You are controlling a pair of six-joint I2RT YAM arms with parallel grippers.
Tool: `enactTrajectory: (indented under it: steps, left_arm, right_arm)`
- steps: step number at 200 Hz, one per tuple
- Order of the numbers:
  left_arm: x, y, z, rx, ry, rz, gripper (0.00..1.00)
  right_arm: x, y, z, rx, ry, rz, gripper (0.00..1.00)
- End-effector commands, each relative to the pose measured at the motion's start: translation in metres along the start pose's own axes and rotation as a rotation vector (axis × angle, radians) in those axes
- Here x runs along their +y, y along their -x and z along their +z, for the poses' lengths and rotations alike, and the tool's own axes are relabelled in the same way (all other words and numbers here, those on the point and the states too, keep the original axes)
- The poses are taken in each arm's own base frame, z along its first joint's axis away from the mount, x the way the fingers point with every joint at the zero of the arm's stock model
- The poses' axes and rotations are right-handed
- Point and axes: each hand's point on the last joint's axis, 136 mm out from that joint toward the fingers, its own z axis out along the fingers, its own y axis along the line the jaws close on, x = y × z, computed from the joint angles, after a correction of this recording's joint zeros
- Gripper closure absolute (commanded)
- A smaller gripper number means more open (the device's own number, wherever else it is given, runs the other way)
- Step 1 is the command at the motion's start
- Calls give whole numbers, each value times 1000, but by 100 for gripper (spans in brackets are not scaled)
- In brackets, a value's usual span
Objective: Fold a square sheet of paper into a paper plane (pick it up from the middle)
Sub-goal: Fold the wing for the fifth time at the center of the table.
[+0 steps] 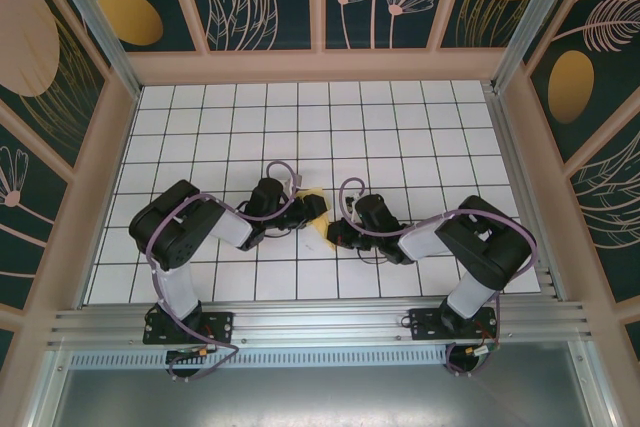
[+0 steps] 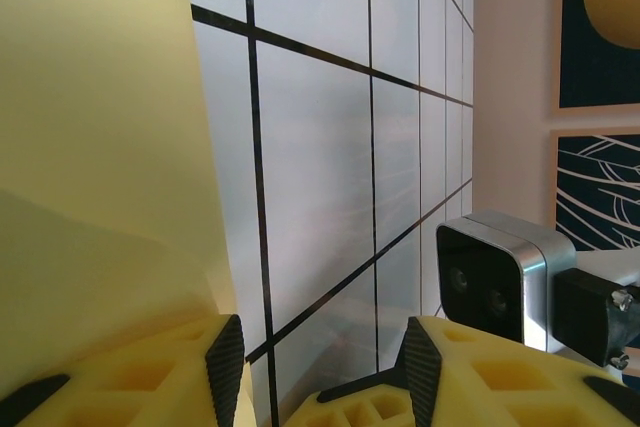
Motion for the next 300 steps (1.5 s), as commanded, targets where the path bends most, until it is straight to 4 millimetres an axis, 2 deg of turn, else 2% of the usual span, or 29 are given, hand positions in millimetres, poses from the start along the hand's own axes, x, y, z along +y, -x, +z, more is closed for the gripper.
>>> enactTrajectory:
  steps: [1,37,75,126,173,214,271,288,300]
  left_arm:
    - [24,-9,2,8,55,-12,52]
    - [40,-14,1,16,107,-12,54]
    - [46,-18,0,29,130,-1,55]
    - [43,-16,1,34,125,2,55]
    - [42,-17,2,42,128,7,55]
    - [40,-17,2,46,126,8,56]
    - [42,-17,2,53,137,11,56]
    - [43,-17,2,52,140,16,56]
    - [43,-17,2,54,142,14,56]
  right_arm:
    - [-26,-16,1,62,-112,35,100]
    - [-15,-5,-10,26,-122,15,92]
    - [3,9,-28,-24,-123,-34,85]
    - [6,-1,-23,35,-115,-67,77]
    - [5,-3,-20,50,-116,-74,86]
    - [-14,-12,-20,65,-162,-41,97]
    - [-47,-30,-20,93,-250,17,99]
    - [-47,-27,-24,78,-264,19,99]
    - [-40,-21,-27,62,-254,7,97]
